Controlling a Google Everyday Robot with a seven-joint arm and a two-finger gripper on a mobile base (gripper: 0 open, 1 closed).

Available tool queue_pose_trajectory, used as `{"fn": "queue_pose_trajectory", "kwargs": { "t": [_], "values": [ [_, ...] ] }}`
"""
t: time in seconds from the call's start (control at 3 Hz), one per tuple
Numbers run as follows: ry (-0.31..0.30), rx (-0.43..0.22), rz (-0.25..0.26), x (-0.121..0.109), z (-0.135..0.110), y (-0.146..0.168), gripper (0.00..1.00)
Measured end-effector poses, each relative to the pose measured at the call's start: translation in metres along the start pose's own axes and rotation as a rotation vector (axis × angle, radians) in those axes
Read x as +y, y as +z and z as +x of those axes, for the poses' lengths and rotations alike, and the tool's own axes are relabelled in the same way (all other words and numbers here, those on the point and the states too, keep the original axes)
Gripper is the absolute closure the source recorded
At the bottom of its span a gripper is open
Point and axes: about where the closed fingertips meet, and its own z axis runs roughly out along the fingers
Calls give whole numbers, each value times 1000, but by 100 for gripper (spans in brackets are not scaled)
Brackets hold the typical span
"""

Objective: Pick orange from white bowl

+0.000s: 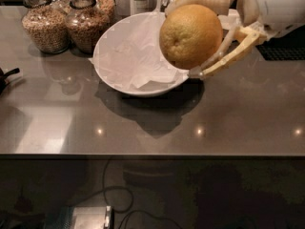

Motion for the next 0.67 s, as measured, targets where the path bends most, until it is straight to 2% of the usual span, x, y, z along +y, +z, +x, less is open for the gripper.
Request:
{"fn": "queue_pose_trajectory", "kwargs": {
  "t": [0.33,0.67],
  "values": [
    [-17,-93,-47,12,0,6,100],
    [-2,-176,-54,20,4,12,100]
  ]
}}
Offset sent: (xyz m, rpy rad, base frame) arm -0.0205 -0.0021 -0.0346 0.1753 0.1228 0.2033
